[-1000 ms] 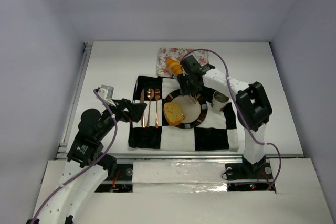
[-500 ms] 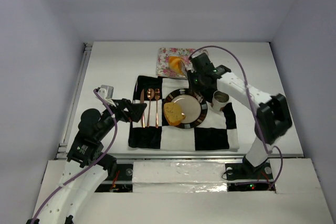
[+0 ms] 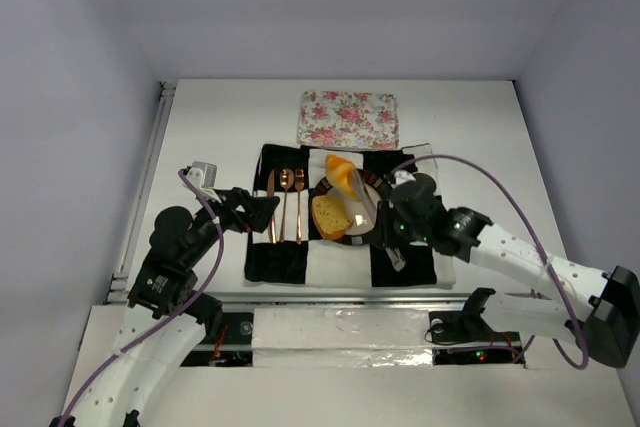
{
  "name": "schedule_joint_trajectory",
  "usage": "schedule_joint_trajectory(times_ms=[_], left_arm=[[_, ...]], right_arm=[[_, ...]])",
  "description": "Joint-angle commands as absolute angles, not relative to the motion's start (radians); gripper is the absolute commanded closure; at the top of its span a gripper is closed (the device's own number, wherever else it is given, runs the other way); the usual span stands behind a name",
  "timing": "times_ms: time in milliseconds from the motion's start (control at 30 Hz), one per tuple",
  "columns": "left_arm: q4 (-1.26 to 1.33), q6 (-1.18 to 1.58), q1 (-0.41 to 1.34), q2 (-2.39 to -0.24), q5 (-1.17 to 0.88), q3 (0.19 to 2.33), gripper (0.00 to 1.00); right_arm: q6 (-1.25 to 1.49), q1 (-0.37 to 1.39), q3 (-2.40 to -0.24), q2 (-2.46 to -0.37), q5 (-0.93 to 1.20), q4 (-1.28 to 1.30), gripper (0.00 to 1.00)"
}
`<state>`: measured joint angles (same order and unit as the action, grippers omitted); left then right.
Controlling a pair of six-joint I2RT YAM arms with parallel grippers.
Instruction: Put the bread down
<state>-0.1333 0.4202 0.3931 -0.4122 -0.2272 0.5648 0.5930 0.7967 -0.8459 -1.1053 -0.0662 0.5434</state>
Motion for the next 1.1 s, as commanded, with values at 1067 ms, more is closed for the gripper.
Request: schedule_joint_trajectory(times_ms=[1067], left_arm=[[-0.087, 0.417, 0.399, -0.379, -0.250, 0.557, 0.02]], right_arm=[[0.546, 0.384, -1.113, -1.207, -0.160, 0.483, 0.58]])
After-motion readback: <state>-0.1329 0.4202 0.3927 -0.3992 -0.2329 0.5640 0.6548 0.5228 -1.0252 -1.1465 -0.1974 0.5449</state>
